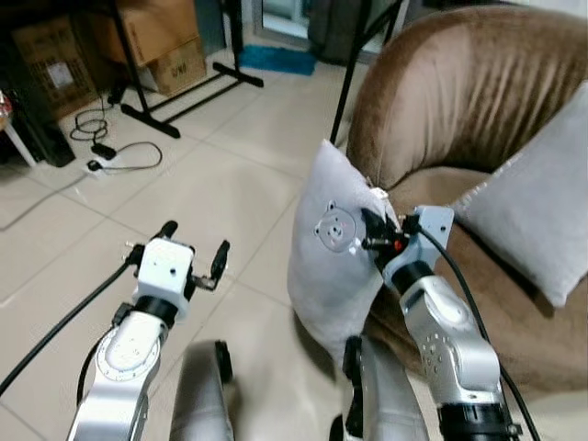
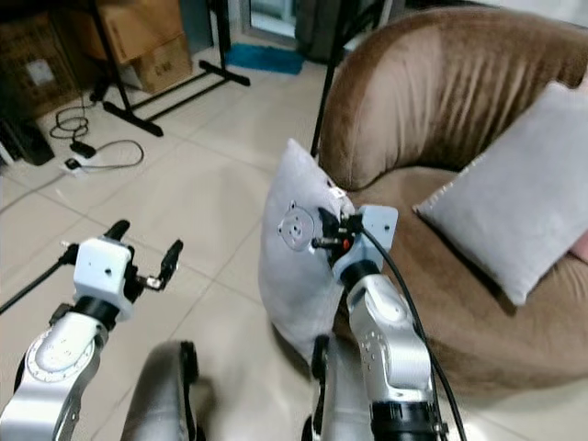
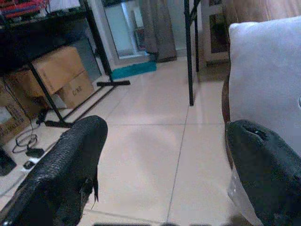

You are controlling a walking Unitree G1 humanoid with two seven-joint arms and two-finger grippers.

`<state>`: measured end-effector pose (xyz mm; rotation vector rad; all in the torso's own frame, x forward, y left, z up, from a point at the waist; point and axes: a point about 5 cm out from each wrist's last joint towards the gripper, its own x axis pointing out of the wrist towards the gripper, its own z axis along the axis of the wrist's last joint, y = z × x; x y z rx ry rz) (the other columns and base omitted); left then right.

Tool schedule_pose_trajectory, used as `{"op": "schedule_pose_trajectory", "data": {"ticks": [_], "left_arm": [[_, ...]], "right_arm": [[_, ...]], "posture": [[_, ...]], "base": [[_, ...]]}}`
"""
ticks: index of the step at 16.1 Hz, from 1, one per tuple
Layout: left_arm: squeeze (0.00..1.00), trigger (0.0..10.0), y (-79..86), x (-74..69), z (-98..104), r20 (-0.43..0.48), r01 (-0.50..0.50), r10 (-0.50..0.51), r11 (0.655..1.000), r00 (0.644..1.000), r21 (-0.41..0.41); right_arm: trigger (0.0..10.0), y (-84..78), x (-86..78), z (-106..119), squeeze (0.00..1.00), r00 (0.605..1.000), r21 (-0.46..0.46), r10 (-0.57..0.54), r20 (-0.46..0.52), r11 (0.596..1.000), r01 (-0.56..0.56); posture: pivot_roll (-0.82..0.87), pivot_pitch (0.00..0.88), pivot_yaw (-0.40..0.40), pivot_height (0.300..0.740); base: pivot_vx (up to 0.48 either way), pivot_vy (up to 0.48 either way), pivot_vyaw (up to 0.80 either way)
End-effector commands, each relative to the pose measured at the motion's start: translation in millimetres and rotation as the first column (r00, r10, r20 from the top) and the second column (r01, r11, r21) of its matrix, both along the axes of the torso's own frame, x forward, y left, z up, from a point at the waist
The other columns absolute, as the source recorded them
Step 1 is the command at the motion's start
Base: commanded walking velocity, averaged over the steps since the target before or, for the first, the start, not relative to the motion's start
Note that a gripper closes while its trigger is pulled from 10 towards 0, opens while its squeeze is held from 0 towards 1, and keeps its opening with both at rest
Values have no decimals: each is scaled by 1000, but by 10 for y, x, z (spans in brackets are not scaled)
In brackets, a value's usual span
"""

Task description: Move the pillow to the sofa from floor

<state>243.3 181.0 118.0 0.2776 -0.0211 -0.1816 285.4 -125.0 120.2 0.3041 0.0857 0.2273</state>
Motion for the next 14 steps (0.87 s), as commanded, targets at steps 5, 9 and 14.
{"op": "schedule_pose_trajectory", "data": {"ticks": [5,9,14], "left_arm": [[329,10000,-40,44,0,4,12,-12,1000,1000,25],[329,10000,-31,62,15,10,11,-11,1000,1000,23],[325,10000,6,94,51,15,-29,29,1000,999,-2]], "right_arm": [[10000,-41,27,143,0,999,19,-34,38,999,33],[10000,-38,47,199,0,997,18,-40,64,999,39],[10000,-49,62,192,0,995,-36,-64,71,997,67]], "posture": [[76,0,-31,617],[78,0,-28,657],[79,0,-26,712]], "base": [[0,0,0],[0,0,0],[0,0,0]]}}
